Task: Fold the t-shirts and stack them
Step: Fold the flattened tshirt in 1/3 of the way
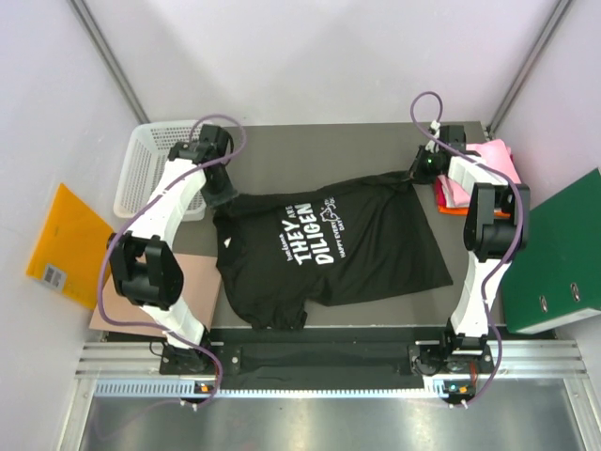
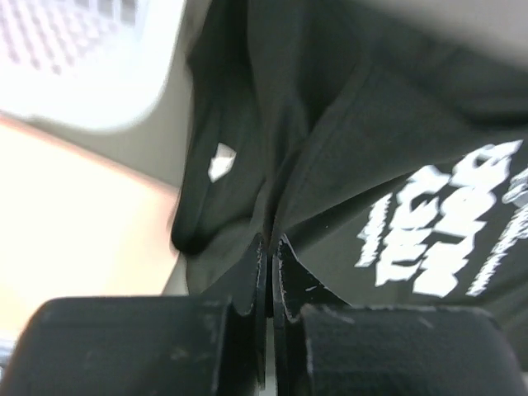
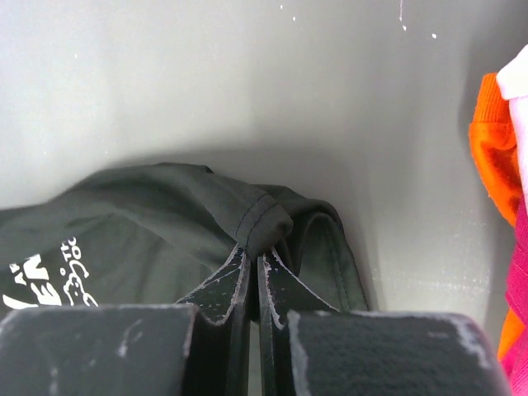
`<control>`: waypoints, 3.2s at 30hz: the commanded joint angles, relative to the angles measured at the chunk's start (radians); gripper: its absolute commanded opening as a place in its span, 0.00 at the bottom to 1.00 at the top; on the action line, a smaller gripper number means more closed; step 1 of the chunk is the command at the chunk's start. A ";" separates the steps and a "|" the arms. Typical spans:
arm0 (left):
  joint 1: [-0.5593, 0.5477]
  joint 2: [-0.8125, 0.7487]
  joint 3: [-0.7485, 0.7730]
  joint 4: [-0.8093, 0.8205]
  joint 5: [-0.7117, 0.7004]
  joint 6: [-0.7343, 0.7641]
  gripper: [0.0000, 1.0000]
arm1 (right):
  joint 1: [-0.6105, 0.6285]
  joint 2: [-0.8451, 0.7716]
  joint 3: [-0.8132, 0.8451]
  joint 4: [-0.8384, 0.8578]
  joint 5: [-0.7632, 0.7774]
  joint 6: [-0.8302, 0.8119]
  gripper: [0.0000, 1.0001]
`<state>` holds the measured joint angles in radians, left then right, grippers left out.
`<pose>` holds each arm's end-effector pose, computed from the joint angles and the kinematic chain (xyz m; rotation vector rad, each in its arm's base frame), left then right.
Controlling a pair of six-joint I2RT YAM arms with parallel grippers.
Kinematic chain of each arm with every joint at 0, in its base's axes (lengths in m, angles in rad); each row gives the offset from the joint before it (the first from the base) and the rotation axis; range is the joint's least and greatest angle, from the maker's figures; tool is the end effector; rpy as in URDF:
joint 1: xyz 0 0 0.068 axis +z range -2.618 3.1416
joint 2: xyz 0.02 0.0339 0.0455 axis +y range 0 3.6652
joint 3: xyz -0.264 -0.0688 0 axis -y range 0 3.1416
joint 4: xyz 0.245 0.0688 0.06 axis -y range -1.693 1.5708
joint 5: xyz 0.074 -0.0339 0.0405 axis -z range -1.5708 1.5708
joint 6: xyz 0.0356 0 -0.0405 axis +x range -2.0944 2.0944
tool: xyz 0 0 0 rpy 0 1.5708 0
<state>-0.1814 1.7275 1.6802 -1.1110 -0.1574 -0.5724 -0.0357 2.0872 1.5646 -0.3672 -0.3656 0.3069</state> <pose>0.3477 -0.0581 0.3226 -0.5685 2.6413 -0.0099 0.4603 -0.0037 0.1895 0.2603 2.4491 0.5679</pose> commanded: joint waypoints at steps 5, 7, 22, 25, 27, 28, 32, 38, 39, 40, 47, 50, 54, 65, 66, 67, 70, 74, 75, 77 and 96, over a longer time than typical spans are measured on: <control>-0.043 -0.195 -0.315 -0.055 0.042 -0.115 0.00 | -0.007 -0.041 -0.011 0.010 -0.013 -0.017 0.00; -0.053 -0.213 -0.372 -0.064 0.047 -0.139 0.00 | -0.007 -0.032 -0.018 0.010 -0.012 -0.014 0.00; -0.076 -0.108 -0.548 -0.062 0.044 -0.242 0.00 | -0.013 -0.188 -0.144 -0.134 0.023 -0.043 0.01; -0.081 -0.132 -0.528 -0.059 0.024 -0.257 0.00 | -0.018 -0.220 -0.215 -0.133 0.037 -0.051 0.00; -0.087 -0.163 -0.510 -0.058 0.001 -0.267 0.00 | -0.020 -0.256 -0.263 -0.119 0.037 -0.052 0.00; -0.087 -0.169 -0.505 -0.059 -0.005 -0.271 0.00 | -0.020 -0.265 -0.279 -0.118 0.045 -0.057 0.00; -0.090 -0.160 -0.545 -0.069 -0.004 -0.283 0.00 | -0.020 -0.267 -0.339 -0.136 0.085 -0.066 0.04; -0.133 -0.109 -0.577 -0.082 0.015 -0.288 0.68 | -0.020 -0.266 -0.316 -0.220 0.076 -0.101 1.00; -0.148 -0.115 -0.564 -0.099 0.003 -0.291 0.90 | -0.020 -0.285 -0.317 -0.214 0.067 -0.101 1.00; -0.186 -0.123 -0.545 -0.102 -0.037 -0.290 0.99 | -0.020 -0.312 -0.317 -0.196 0.041 -0.098 0.99; -0.234 -0.213 -0.418 0.011 -0.076 -0.268 0.99 | -0.018 -0.345 -0.298 -0.159 -0.013 -0.080 1.00; -0.234 -0.160 -0.389 0.017 -0.100 -0.258 0.99 | -0.018 -0.334 -0.282 -0.162 -0.021 -0.080 1.00; -0.234 -0.073 -0.344 0.019 -0.157 -0.231 0.98 | -0.018 -0.334 -0.279 -0.161 -0.027 -0.074 1.00; -0.234 0.089 -0.321 0.096 -0.209 -0.188 0.76 | -0.018 -0.345 -0.284 -0.170 -0.018 -0.077 1.00; -0.234 0.098 -0.321 0.100 -0.212 -0.190 0.76 | -0.020 -0.345 -0.284 -0.170 -0.019 -0.075 1.00; -0.233 0.104 -0.327 0.106 -0.212 -0.188 0.75 | -0.020 -0.346 -0.282 -0.170 -0.019 -0.077 1.00; -0.234 0.124 -0.329 0.125 -0.208 -0.184 0.58 | -0.020 -0.348 -0.284 -0.170 -0.021 -0.075 1.00; -0.234 0.110 -0.313 0.114 -0.203 -0.187 0.00 | -0.018 -0.348 -0.287 -0.171 -0.018 -0.075 1.00; -0.234 0.101 -0.312 0.114 -0.196 -0.185 0.00 | -0.018 -0.348 -0.287 -0.173 -0.018 -0.075 1.00; -0.240 0.049 -0.312 0.116 -0.180 -0.176 0.00 | -0.018 -0.349 -0.293 -0.173 -0.018 -0.075 1.00; -0.406 -0.106 -0.490 -0.076 -0.135 -0.179 0.88 | -0.020 -0.257 -0.258 -0.176 0.048 -0.052 0.98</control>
<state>-0.5537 1.6283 1.1858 -1.1076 -0.2485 -0.7494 -0.0490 1.8042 1.2549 -0.5663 -0.3428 0.2386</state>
